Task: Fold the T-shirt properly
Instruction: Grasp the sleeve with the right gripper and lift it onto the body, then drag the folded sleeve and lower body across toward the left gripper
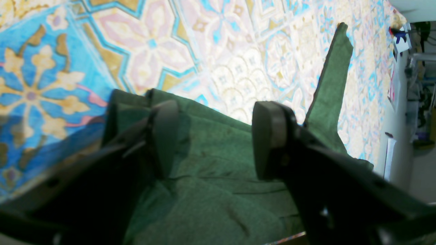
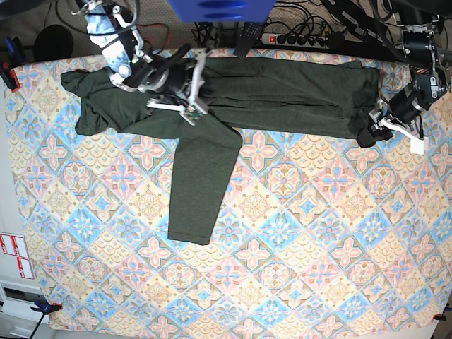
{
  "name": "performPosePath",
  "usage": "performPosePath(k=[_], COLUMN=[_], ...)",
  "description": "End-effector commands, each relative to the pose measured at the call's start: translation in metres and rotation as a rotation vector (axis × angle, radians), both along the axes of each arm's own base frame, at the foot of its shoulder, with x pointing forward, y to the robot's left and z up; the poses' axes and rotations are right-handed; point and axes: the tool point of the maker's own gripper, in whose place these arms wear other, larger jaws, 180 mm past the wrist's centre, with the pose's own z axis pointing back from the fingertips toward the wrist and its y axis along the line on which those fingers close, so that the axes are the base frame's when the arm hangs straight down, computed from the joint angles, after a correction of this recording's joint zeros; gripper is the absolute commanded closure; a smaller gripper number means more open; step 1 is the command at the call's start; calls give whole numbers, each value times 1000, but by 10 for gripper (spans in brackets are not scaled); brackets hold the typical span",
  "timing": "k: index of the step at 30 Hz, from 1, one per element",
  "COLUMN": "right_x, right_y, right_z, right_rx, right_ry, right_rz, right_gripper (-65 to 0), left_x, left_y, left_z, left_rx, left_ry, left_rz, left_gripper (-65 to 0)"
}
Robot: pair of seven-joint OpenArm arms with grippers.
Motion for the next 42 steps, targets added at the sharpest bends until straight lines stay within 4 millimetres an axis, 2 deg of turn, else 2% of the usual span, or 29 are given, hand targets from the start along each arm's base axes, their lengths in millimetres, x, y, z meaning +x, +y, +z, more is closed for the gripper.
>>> performPosePath(k=[1,5,10,14,18,20,23,27,31,37,42], right_x=[0,22,47,68,108,115,114,132,147,157,161], right_y=[15,16,1,-23,-24,-26,-35,-46,-42,-53,-50], right_z=[9,17,25,30,50,46,28,17,16,1,-5], right_rx=[48,45,41,21,23,11,-17,-48,-31,-64,-61], right_ry=[-5,-51,-111,-143,-233,-228,-179,-162,-169,-131,-110], right_rz=[29,32,-28,-111,-114,-117,-133,-156,-176,-202,-212], right_gripper=[-2,-4,-24,-132,-228,-241,-243,-244,-245,-245,-245], left_x=[10,12,12,11,11,11,11,11,11,11,11], left_y=[4,4,4,3,3,3,3,3,3,2,-3], left_z=[14,15,15,14,14,14,14,14,14,14,11], left_rx=[8,7,7,6,6,6,6,6,6,2,-12], left_ry=[-49,-52,-52,-52,-52,-52,-52,-52,-52,-52,-51], left_rz=[-4,-5,-5,-4,-4,-4,-4,-4,-4,-3,1], left_gripper=[-341,-341,-341,-341,-341,-341,-341,-341,-341,-341,-341])
